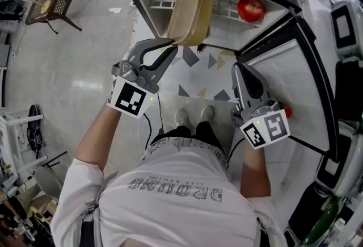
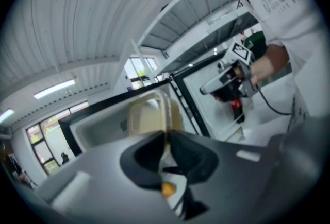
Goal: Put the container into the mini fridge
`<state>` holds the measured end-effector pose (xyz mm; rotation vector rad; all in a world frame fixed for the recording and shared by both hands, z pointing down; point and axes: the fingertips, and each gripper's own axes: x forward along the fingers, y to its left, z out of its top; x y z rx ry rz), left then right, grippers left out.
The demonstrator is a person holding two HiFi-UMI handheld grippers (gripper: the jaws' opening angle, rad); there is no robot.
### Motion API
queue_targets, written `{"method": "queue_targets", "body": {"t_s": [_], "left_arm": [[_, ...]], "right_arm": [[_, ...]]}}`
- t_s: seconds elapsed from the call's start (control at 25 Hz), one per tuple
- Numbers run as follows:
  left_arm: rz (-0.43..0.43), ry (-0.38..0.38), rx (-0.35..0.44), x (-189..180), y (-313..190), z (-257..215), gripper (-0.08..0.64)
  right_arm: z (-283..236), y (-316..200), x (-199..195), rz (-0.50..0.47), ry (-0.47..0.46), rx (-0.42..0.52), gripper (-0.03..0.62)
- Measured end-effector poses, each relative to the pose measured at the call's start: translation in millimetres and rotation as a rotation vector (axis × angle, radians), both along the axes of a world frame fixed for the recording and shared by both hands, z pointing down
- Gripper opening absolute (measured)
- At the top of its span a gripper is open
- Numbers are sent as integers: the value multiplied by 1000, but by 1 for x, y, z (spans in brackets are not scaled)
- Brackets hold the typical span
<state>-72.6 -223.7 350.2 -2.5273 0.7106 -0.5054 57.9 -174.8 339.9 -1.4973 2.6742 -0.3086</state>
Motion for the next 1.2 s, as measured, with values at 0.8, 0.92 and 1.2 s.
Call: {"method": "queue_targets", "body": {"t_s": [0.8,0.92,1.2], "left_arm": [[-15,-504,243,65,-85,16,44],[-4,-585,280,72,-97,22,44],[42,-726,321,82,-116,36,44]], "right_arm": [[10,-36,31,-25,-54,-13,3],[15,-39,33,-26,-57,-17,3],[21,-45,33,-33,-56,-20,3]]}}
